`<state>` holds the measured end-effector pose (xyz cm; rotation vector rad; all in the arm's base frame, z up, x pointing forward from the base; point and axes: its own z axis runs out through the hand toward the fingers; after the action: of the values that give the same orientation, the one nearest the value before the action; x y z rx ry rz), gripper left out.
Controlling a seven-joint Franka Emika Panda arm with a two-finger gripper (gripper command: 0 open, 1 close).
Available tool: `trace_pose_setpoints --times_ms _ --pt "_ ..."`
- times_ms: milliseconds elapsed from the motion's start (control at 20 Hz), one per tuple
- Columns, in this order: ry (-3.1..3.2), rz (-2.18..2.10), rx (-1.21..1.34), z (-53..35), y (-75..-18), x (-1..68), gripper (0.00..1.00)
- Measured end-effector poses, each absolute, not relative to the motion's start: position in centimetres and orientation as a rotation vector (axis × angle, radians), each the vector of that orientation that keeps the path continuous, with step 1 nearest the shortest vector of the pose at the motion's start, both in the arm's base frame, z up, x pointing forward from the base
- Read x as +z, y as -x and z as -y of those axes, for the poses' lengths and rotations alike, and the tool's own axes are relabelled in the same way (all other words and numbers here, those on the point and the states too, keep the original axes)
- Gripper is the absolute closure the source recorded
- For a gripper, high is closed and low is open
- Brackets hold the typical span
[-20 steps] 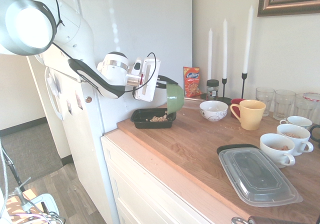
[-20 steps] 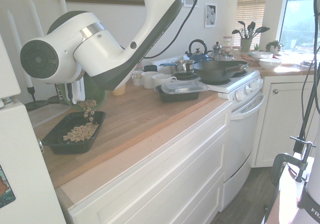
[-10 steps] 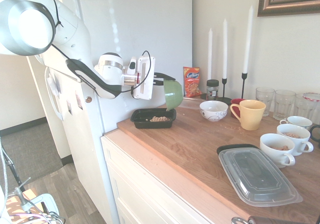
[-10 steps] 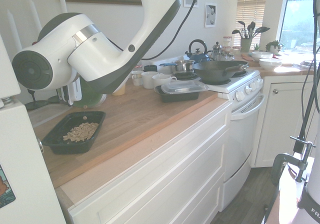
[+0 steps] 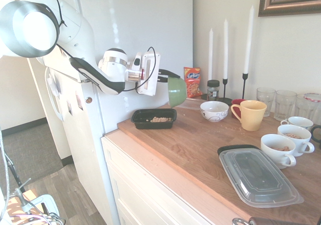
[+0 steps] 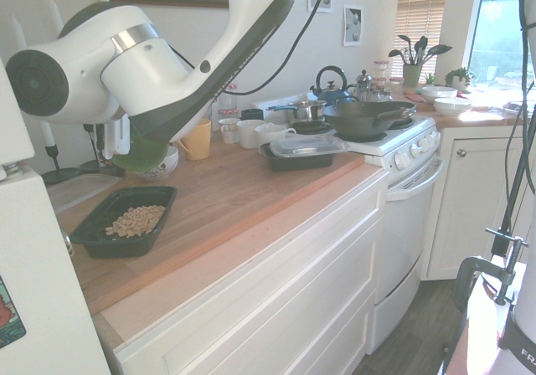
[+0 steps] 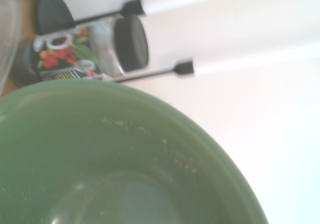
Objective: Pour the cereal into the box
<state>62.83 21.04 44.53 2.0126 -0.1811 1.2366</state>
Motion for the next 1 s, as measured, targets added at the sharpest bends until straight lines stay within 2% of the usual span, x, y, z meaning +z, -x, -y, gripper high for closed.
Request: trace_pose_setpoints --times_ms 200,450,750,1000 --pt "-2.234 0.405 1.09 -18.4 -64.3 50.3 1.0" --pt "-2.485 0.658 0.806 -11.0 -65.7 52.5 1.0" --pt "-2.766 0.931 0.447 1.8 -65.7 52.2 1.0" --pt "-2.884 1.213 0.113 7.7 -65.1 47.8 1.0"
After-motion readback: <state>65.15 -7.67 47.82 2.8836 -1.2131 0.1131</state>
